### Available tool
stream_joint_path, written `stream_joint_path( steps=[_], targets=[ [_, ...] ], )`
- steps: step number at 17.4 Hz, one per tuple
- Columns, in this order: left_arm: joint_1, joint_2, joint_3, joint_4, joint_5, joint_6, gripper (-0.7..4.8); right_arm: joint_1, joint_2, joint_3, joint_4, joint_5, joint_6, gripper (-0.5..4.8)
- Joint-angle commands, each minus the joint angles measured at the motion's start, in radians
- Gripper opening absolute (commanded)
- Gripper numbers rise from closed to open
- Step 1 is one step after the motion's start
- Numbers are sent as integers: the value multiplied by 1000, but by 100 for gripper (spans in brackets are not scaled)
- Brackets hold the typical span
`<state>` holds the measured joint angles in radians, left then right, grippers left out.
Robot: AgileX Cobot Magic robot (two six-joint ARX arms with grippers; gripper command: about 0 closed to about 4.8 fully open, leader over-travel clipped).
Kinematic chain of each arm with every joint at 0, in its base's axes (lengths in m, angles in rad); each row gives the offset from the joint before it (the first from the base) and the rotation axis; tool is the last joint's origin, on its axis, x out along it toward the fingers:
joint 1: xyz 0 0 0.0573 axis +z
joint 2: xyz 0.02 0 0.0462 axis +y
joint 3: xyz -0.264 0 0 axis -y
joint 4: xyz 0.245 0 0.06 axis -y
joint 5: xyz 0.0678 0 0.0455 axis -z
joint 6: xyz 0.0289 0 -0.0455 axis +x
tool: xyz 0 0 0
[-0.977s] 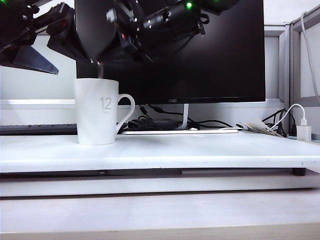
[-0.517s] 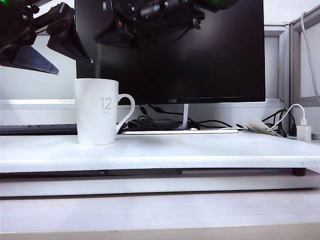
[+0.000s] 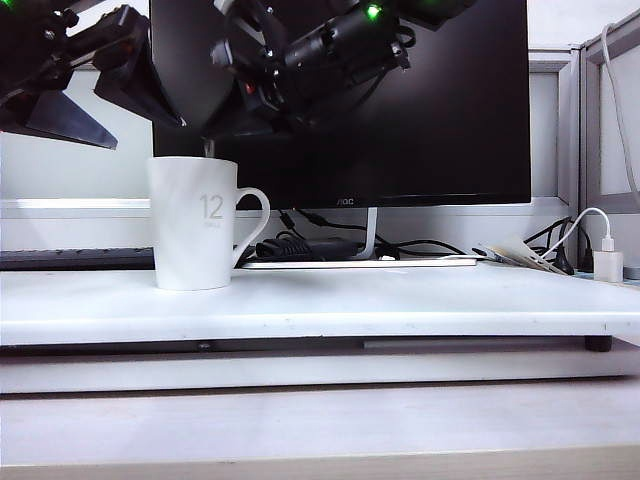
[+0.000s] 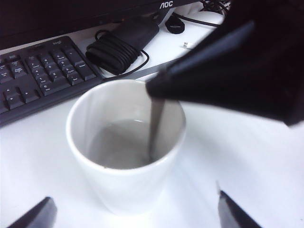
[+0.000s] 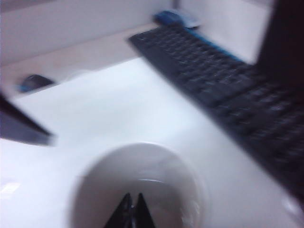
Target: Pick up a spoon and stir the liquid in the cup.
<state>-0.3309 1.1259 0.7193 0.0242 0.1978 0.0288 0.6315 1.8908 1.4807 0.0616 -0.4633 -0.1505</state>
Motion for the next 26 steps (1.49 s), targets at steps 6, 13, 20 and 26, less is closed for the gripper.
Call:
stream_joint_path(
  steps=[6, 13, 20, 26],
  targets=[
    [1, -3, 3, 7, 1, 1, 479, 2, -5, 5, 221, -107, 1, -1],
    [1, -3, 3, 7, 1, 1, 479, 0, -5, 4, 152, -89, 1, 102],
    [1, -3, 3, 12, -3, 2, 479, 0, -8, 5, 156, -89, 1, 326],
    [2, -197, 5, 111, -75, 24, 479, -44, -213, 4, 140, 70, 2, 325]
  ],
)
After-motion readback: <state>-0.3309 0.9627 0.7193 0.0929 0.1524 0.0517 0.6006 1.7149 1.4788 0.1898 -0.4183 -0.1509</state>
